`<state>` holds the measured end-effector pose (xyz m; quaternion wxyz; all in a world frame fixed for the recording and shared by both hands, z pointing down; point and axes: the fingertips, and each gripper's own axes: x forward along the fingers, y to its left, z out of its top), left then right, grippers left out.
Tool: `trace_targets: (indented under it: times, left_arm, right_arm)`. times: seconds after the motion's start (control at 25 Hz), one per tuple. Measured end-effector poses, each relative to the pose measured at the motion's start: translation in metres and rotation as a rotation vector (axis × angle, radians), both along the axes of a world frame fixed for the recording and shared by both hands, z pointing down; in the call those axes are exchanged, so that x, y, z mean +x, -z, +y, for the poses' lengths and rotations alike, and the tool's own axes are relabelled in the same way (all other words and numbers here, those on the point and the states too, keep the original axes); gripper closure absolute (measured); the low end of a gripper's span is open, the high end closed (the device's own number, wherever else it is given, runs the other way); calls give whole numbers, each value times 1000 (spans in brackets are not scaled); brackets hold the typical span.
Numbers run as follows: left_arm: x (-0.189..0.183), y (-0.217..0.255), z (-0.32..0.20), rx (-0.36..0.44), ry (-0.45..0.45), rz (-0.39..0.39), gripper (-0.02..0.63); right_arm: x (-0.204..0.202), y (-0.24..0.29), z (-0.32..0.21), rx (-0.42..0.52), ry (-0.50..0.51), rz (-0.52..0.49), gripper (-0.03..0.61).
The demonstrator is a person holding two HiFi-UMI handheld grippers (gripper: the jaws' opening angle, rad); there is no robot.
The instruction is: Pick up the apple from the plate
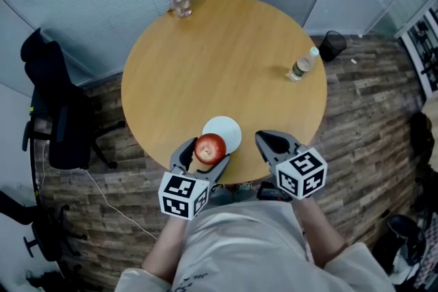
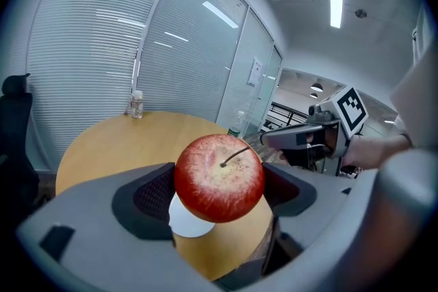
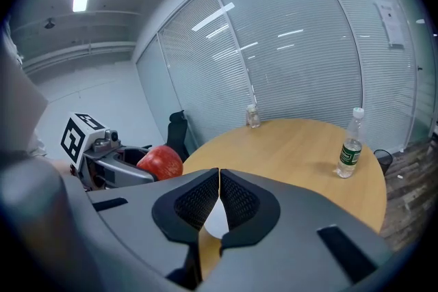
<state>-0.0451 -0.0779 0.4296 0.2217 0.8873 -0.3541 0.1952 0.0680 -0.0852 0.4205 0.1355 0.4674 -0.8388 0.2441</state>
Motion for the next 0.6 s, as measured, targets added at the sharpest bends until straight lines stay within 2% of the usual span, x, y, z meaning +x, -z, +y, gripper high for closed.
trace_targets:
  times: [0.6]
  left_arm:
    - [8,3,10,4,-40,-8,218]
  right_arm:
    - [-10,6,10,17,38,15,548]
